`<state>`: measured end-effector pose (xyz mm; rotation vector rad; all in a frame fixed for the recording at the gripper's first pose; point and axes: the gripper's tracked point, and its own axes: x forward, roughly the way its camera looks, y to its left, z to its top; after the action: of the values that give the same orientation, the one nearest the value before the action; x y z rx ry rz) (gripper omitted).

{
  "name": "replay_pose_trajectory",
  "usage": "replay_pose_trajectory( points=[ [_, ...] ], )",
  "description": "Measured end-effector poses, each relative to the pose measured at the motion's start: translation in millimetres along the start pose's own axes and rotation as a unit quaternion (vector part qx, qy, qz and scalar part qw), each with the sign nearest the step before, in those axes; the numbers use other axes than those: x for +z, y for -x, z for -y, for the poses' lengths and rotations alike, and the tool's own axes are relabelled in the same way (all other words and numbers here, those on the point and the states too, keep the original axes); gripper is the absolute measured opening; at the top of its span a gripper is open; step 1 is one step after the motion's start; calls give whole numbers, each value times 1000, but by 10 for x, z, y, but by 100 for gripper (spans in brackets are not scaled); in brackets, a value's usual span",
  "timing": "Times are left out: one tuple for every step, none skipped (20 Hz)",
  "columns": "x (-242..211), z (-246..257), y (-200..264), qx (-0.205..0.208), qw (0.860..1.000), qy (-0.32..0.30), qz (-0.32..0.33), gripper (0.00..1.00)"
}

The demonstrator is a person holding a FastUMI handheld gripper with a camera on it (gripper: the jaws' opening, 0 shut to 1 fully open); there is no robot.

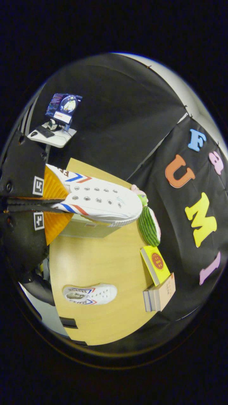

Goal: Open the storage box then place both shoes into the box .Put the left shoe in first, then the right shoe, with the right side of both shoes facing outward in a uniform manner.

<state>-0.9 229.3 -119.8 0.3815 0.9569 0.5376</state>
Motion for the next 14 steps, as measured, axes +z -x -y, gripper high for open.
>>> replay_pose_trajectory(
  points=[
    [24, -102, -101, 4, 1000, -2, -6, 6],
    [40, -183, -215, 6, 1000, -1, -13, 6],
    [61, -245, -343, 7, 1000, -3, -18, 6],
    [66, -298, -472, 6, 1000, -7, -24, 6],
    [51, -352, -589, 4, 999, -8, -35, 6],
    [25, -377, -723, 0, 999, -13, -45, 6],
    [3, -405, -856, -3, 998, -19, -54, 6],
    [-22, -423, -987, -6, 998, -22, -62, 6],
    [-58, -416, -1117, -10, 997, -27, -70, 6],
    [-105, -419, -1247, -12, 996, -34, -83, 6],
    [-151, -423, -1347, -14, 995, -46, -93, 6],
    [-179, -413, -1447, -18, 994, -54, -98, 6],
    [-196, -400, -1538, -24, 993, -57, -102, 6],
    [-210, -371, -1610, -33, 992, -59, -105, 6]
  ],
)
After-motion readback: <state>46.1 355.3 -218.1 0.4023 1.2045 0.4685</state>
